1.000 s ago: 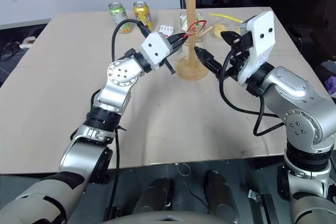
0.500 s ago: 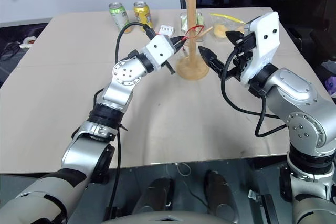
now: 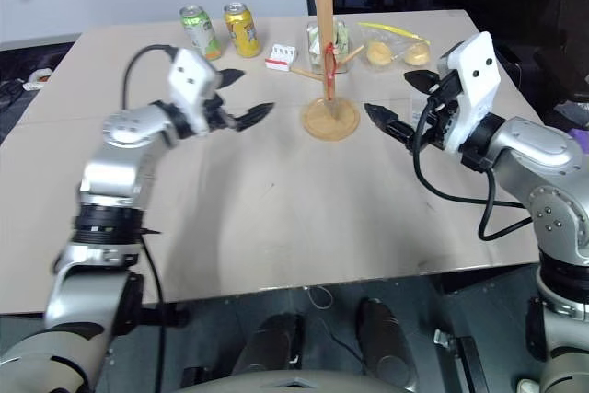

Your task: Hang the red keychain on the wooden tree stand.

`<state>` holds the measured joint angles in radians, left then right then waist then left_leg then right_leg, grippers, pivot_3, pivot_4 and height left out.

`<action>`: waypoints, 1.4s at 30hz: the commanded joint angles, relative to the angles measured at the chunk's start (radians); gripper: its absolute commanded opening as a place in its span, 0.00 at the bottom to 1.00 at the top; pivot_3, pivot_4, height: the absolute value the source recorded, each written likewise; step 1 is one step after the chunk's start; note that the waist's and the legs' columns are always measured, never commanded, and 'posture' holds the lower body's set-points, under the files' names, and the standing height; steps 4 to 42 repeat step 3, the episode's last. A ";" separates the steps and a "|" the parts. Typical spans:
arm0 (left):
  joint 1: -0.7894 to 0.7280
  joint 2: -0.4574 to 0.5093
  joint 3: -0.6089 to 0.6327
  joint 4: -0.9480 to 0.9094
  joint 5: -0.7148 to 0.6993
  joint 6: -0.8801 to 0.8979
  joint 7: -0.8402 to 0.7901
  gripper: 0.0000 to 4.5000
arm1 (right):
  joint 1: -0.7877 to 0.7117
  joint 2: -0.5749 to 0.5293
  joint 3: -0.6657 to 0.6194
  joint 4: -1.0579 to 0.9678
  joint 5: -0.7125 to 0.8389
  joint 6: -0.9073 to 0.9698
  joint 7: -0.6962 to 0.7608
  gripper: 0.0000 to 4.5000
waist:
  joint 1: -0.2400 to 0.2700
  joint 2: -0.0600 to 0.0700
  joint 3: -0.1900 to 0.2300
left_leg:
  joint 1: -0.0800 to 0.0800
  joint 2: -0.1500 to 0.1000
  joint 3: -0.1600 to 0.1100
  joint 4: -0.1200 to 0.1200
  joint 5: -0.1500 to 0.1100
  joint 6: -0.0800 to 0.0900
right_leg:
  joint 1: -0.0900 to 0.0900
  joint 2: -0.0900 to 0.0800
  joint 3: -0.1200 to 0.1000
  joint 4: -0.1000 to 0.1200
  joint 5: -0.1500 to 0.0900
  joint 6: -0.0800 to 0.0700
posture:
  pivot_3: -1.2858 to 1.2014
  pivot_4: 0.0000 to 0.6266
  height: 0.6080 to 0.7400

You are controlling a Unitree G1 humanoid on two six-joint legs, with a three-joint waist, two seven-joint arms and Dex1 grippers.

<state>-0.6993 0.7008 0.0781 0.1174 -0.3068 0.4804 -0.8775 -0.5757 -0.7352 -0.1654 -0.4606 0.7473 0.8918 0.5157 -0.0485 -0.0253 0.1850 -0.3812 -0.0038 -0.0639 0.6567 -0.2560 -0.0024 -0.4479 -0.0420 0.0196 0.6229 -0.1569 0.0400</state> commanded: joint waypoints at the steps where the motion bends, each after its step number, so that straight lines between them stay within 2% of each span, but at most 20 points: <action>1: 0.022 0.150 0.105 -0.114 -0.180 0.229 -0.156 0.97 | -0.043 -0.073 -0.004 0.069 -0.016 -0.058 0.145 1.00 | 0.000 0.000 0.001 | 0.000 0.000 0.000 0.000 0.000 0.000 | 0.000 0.000 0.000 0.000 0.000 0.000 | 0.52 0.24 1.00; 3: 0.048 0.211 0.129 -0.123 -0.217 0.277 -0.194 0.97 | -0.053 -0.100 0.009 0.110 -0.032 -0.082 0.200 1.00 | 0.002 0.000 0.001 | 0.001 0.000 0.000 -0.001 0.000 0.000 | 0.000 0.000 0.000 -0.001 0.000 0.000 | 0.52 0.24 1.00; 42: 0.048 0.211 0.129 -0.123 -0.217 0.277 -0.194 0.97 | -0.053 -0.100 0.009 0.110 -0.032 -0.082 0.200 1.00 | 0.002 0.000 0.001 | 0.001 0.000 0.000 -0.001 0.000 0.000 | 0.000 0.000 0.000 -0.001 0.000 0.000 | 0.52 0.24 1.00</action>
